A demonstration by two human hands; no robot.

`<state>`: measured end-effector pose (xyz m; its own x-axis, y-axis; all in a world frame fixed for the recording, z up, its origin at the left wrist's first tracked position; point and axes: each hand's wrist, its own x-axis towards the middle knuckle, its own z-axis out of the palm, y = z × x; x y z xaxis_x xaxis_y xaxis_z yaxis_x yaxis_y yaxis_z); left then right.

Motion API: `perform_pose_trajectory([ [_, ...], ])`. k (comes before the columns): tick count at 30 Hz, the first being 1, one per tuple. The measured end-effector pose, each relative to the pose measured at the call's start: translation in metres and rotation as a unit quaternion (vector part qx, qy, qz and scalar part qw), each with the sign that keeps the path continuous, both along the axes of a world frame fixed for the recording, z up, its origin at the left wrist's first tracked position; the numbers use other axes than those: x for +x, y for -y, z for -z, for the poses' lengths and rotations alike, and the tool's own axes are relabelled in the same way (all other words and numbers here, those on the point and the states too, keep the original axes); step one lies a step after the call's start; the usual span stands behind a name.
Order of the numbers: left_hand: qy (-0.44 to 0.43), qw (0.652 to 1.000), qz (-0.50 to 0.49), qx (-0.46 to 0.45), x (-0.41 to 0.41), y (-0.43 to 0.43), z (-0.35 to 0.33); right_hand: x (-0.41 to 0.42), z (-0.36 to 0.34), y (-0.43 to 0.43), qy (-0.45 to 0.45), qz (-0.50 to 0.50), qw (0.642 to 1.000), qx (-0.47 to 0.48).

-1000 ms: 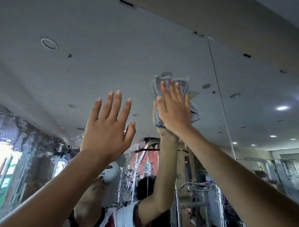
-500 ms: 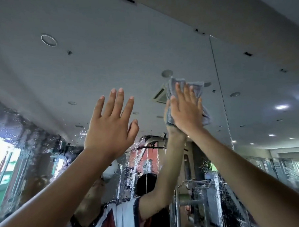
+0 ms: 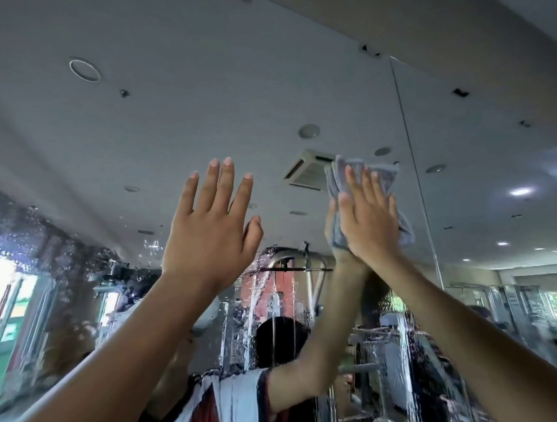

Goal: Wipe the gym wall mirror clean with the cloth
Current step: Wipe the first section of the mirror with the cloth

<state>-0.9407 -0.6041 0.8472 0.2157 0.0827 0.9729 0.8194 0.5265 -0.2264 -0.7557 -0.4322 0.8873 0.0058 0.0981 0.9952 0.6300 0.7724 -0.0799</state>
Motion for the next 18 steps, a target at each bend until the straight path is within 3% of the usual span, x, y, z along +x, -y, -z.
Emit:
perform_pose_trajectory([
  [4,-0.003,1.000,0.004,0.003,-0.002,0.000,-0.001,-0.036,-0.010,0.030,0.051,0.027,0.998,0.035],
  [8,0.005,1.000,0.004,-0.005,-0.002,0.001,-0.001,-0.033,0.047,0.034,0.159,-0.013,0.974,0.161],
  [11,0.007,1.000,0.006,-0.002,0.000,0.003,0.012,-0.008,0.087,0.010,0.189,0.000,0.962,0.198],
  [14,-0.006,1.000,0.011,0.000,-0.001,0.003,0.039,0.007,0.087,-0.002,0.130,-0.017,0.982,0.139],
  [18,-0.019,1.000,0.011,0.001,-0.003,0.004,0.053,-0.012,0.029,0.019,0.013,-0.011,1.000,-0.018],
])
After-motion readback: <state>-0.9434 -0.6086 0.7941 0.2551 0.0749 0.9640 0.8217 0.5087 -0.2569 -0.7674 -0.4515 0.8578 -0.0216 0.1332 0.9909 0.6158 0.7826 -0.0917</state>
